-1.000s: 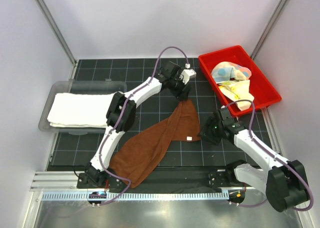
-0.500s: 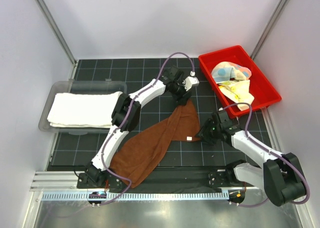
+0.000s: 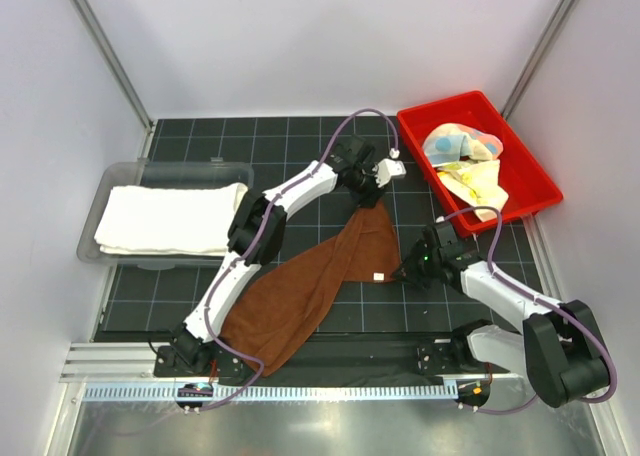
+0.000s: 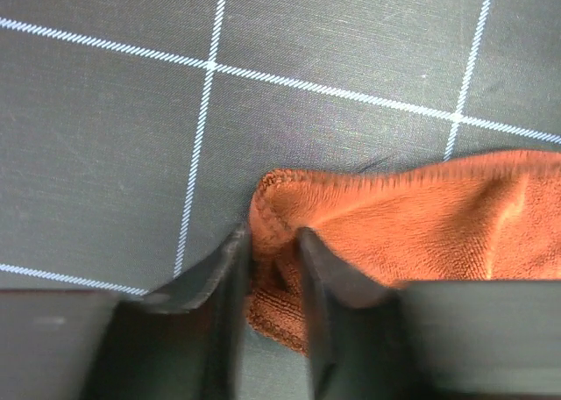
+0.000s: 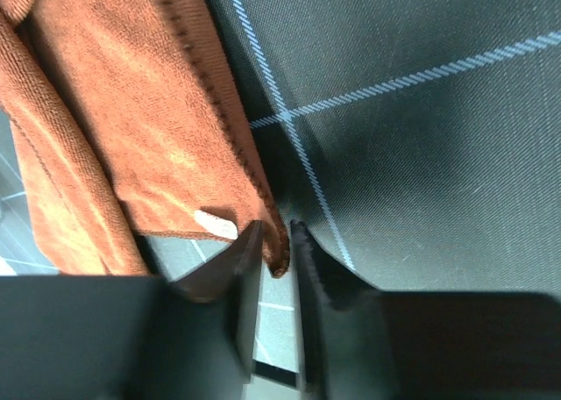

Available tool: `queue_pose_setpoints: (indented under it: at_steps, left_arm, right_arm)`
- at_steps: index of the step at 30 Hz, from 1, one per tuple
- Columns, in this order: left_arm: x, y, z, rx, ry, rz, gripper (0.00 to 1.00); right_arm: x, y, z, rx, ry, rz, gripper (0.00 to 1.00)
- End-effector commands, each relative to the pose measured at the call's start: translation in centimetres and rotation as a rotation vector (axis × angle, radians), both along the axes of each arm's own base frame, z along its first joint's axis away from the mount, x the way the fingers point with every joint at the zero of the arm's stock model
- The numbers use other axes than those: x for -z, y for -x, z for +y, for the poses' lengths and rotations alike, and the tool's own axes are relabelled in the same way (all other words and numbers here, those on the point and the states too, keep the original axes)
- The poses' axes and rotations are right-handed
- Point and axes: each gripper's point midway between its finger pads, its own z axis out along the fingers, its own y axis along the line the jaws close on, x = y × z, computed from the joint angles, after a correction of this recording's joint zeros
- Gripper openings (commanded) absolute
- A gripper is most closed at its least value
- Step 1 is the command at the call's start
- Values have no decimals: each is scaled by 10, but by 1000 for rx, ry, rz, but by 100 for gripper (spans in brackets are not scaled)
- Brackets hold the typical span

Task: Fold and stack the towels
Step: Flatten out the crumpled towel

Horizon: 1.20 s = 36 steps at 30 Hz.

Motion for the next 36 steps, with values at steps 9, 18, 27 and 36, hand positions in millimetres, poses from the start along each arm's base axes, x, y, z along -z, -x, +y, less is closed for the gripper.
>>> queue_pose_setpoints:
  at_steps: [9, 18, 27, 36]
  left_arm:
    - [-106, -4, -11, -11, 139, -109, 0]
    - [-188, 25, 24, -64, 141, -142, 0]
    - [-333, 68, 84, -259, 279, -234, 6]
    - [-493, 165, 173, -401, 594, -336, 0]
  right_arm:
    - [-27, -26, -31, -13, 212, -145, 1]
    - [-112, -52, -43, -31, 309, -303, 1]
    - [-277, -94, -59, -9, 421, -688, 1]
    - [-489, -58, -44, -116, 335, -1248, 1]
